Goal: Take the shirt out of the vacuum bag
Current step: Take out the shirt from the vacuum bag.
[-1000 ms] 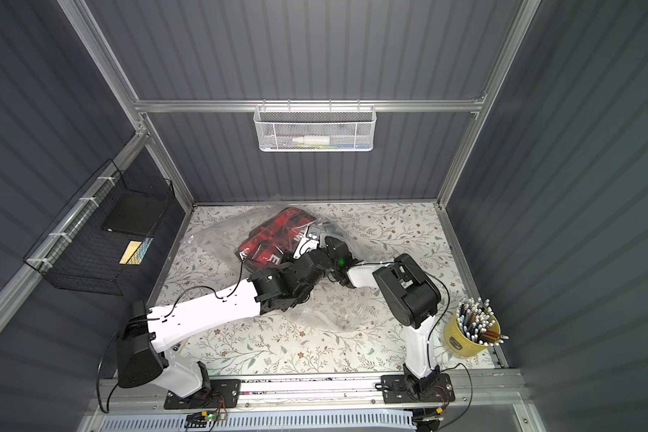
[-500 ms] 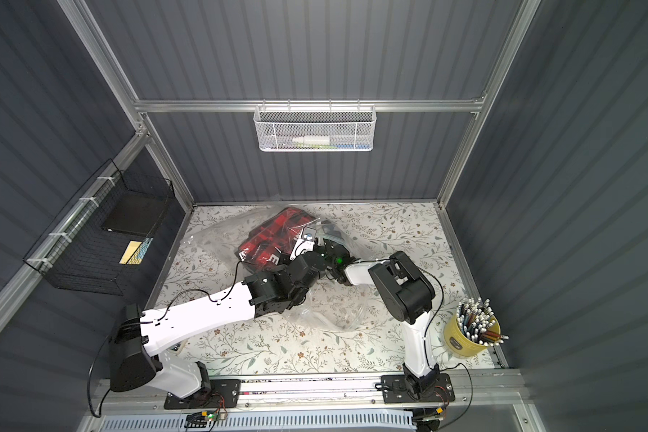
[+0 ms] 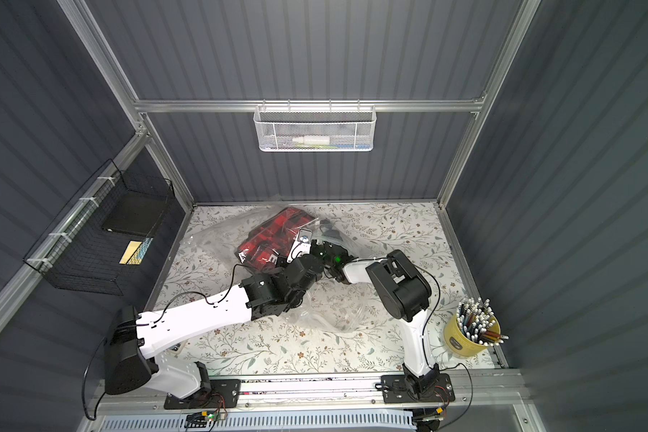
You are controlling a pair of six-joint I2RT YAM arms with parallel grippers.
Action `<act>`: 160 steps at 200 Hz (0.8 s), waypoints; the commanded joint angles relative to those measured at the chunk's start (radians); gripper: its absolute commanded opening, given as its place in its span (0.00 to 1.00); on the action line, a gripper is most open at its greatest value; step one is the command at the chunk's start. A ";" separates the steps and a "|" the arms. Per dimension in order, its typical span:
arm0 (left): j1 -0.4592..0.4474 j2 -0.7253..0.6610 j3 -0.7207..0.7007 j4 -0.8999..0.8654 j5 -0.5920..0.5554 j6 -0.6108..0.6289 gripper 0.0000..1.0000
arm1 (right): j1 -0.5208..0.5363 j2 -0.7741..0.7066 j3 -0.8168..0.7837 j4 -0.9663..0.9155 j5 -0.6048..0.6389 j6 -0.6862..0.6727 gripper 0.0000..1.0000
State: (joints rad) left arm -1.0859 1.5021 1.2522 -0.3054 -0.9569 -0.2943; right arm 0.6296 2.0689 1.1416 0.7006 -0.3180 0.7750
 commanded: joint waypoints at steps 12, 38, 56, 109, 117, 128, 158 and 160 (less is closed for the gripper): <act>-0.003 -0.029 -0.011 -0.014 0.002 -0.018 0.00 | -0.004 0.010 0.047 0.007 -0.003 -0.008 0.50; -0.003 -0.034 -0.021 -0.014 0.001 -0.024 0.00 | -0.005 0.014 0.061 0.004 -0.003 -0.006 0.47; -0.003 -0.045 -0.034 -0.013 0.000 -0.026 0.00 | -0.003 0.023 0.076 -0.005 -0.002 -0.005 0.45; -0.003 -0.047 -0.038 -0.005 0.004 -0.029 0.00 | -0.003 0.027 0.078 -0.003 0.003 -0.003 0.22; -0.003 -0.049 -0.039 -0.006 0.004 -0.034 0.00 | -0.004 0.026 0.076 -0.003 0.000 -0.003 0.17; -0.003 -0.052 -0.044 -0.003 0.007 -0.039 0.00 | -0.003 0.018 0.071 -0.003 -0.003 -0.005 0.08; -0.003 -0.046 -0.048 -0.003 0.008 -0.046 0.00 | -0.003 -0.018 0.041 -0.010 0.010 -0.021 0.00; -0.003 -0.045 -0.048 -0.003 0.007 -0.046 0.00 | -0.004 -0.021 0.039 -0.010 0.012 -0.023 0.00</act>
State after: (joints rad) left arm -1.0859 1.4914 1.2179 -0.2874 -0.9531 -0.3176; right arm 0.6300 2.0876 1.1915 0.6685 -0.3176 0.7776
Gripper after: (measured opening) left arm 0.047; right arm 0.101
